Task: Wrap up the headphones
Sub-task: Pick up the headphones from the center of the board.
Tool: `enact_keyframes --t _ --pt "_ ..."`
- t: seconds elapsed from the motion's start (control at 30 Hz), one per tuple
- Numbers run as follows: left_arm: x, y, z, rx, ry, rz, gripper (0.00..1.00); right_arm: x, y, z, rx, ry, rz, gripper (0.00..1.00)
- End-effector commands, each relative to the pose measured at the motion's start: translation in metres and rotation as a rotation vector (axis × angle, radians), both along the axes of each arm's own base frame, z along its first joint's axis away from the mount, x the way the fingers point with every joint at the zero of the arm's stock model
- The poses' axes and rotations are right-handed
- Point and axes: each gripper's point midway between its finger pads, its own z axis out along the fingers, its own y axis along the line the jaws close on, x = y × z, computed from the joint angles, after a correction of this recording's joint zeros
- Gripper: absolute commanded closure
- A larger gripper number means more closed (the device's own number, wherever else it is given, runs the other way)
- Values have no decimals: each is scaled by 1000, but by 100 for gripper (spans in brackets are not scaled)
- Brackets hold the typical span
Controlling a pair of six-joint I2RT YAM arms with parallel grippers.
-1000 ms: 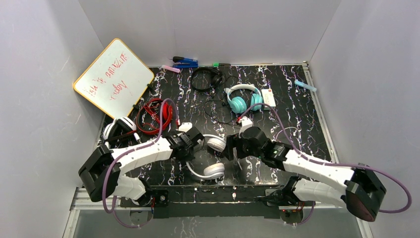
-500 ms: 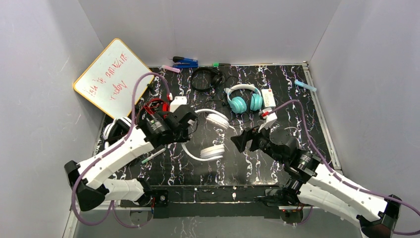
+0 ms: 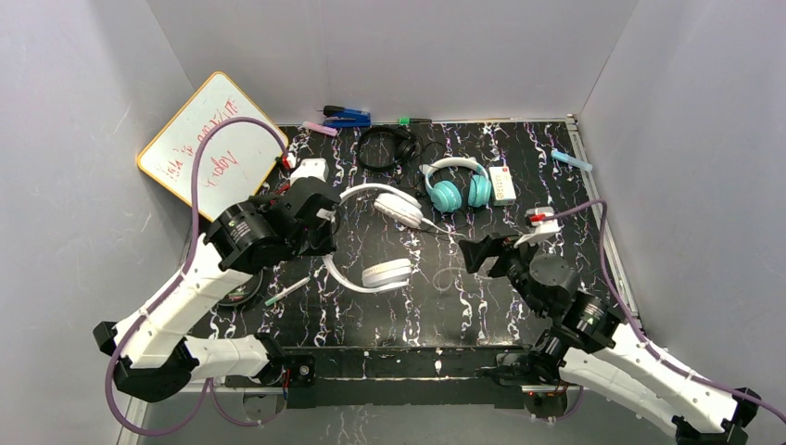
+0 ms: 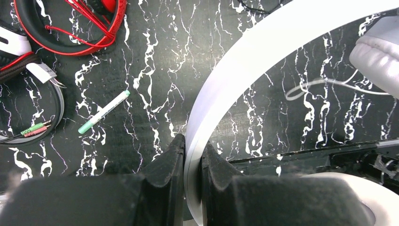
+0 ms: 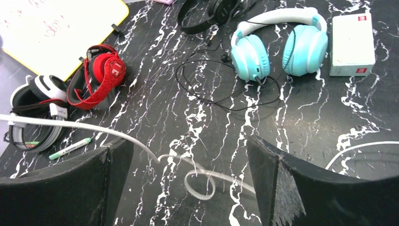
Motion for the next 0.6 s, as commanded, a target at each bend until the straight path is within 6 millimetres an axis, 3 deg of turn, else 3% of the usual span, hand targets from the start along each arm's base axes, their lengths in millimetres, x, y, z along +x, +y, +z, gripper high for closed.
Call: enact_keyframes --t 0.0,0.13,0.3,0.57 --pt "-3 8 29 -66 -45 23 100 5 -11 -2 75 -28 -78 2" --pt "1 27 58 -70 -125 95 100 2 -3 -15 48 5 -38 1" --pt "4 35 97 -91 -192 119 100 -7 26 -24 33 -19 136 1" --pt "-5 -15 115 -285 -130 -38 100 -12 62 -9 7 -126 320 2"
